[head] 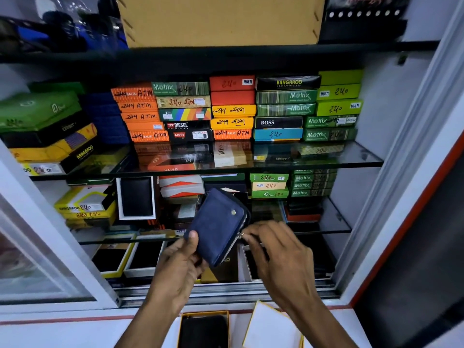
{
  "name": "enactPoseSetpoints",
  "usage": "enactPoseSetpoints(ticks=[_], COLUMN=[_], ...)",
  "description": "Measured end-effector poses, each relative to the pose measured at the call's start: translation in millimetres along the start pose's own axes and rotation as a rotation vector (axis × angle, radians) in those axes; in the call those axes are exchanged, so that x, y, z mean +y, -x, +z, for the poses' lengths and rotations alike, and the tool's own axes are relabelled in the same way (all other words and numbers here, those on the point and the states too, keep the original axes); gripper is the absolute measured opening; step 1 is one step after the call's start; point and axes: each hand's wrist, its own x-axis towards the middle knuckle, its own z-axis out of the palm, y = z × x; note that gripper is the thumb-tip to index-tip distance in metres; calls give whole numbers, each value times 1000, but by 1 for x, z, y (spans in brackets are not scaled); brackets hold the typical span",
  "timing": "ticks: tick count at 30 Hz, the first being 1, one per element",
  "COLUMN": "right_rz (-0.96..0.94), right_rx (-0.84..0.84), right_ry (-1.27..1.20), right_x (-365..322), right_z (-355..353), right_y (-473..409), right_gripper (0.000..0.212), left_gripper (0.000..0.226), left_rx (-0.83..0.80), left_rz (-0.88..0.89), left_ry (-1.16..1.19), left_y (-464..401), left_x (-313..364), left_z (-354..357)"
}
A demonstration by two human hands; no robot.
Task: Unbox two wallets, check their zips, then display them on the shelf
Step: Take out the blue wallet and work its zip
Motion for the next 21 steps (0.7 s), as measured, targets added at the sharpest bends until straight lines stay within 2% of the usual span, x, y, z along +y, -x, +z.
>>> enactPoseSetpoints(ticks=[3, 6, 7, 9, 12, 16, 18, 20, 21], right_rz=[53, 4, -23, -94, -182, -324, -344, -231, -118], right_rx=[-9, -102, -142, -212, -238, -408, -485, -522, -523], right_ry=[1, -22, -36, -74, -157, -305, -381, -474, -533], right_x=[13, 21, 22, 24, 25, 15, 15, 22, 27], right_z=[-12, -13, -13, -12, -11, 4, 11, 15, 16], right_y=[-10, -16, -20, -30, -52, -72, -78, -80, -76], right_gripper=[18, 9, 9, 16, 21, 11, 11, 12, 16], left_gripper=[25, 53, 52, 32, 26, 33, 33, 33, 34], left_rx=[-63, -158, -183, -255, -417, -507, -501, -446, -410], left_rz=[80, 130, 160, 205, 198, 161, 114, 53, 26], left_ry=[-188, -377, -462, -616, -759, -783, -754, -676, -630], left_y=[6, 9, 10, 12, 14, 14, 14, 15, 15], left_x=[4, 16, 24, 36, 45, 47, 40, 31, 27], left_z=[-15, -25, -27, -29, -23, -6, 0, 2, 2])
